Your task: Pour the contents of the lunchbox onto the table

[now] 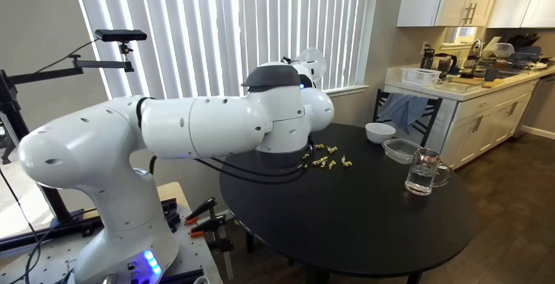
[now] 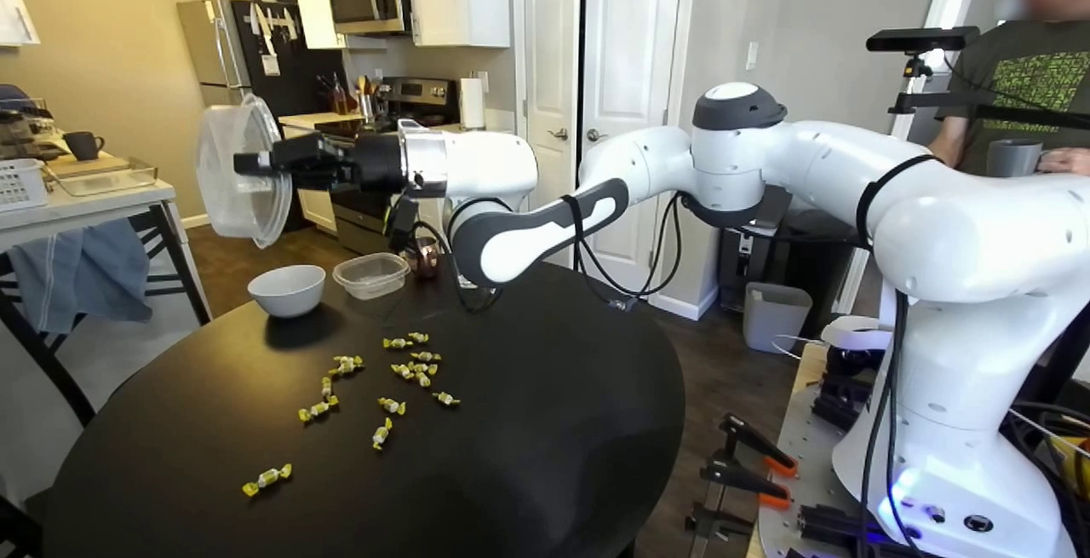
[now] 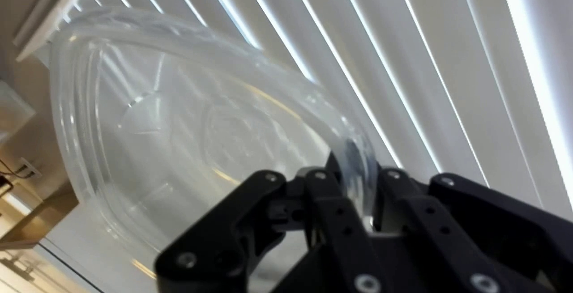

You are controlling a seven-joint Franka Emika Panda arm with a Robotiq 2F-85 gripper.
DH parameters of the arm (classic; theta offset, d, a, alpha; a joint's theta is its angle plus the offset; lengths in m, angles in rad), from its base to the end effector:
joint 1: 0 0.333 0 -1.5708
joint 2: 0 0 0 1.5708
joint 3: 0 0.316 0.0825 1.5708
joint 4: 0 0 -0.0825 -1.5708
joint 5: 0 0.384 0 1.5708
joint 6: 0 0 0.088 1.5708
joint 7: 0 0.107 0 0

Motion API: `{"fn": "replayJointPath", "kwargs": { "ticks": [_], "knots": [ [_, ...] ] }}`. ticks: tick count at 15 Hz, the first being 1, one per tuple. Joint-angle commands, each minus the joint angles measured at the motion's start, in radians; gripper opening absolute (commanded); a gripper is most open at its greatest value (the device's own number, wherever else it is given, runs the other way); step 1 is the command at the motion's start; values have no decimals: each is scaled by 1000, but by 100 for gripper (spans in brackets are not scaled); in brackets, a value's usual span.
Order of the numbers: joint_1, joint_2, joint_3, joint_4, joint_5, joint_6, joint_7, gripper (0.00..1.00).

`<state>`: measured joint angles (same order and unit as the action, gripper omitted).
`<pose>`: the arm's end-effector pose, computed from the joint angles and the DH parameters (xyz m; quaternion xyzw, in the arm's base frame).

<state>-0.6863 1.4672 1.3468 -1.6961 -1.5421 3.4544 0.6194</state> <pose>0.6204 0.2164 0.3605 -0.6632 -0.1455 -0.5178 0.5205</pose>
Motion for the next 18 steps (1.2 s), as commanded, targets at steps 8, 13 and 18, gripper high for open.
{"fn": "replayJointPath", "kwargs": {
  "ticks": [8, 13, 18],
  "knots": [
    [73, -32, -278, 66, 136, -312, -20, 2],
    [174, -154, -373, 105, 438, -379, -154, 2],
    [281, -276, -486, 115, 836, -370, -405, 2]
  ]
}}
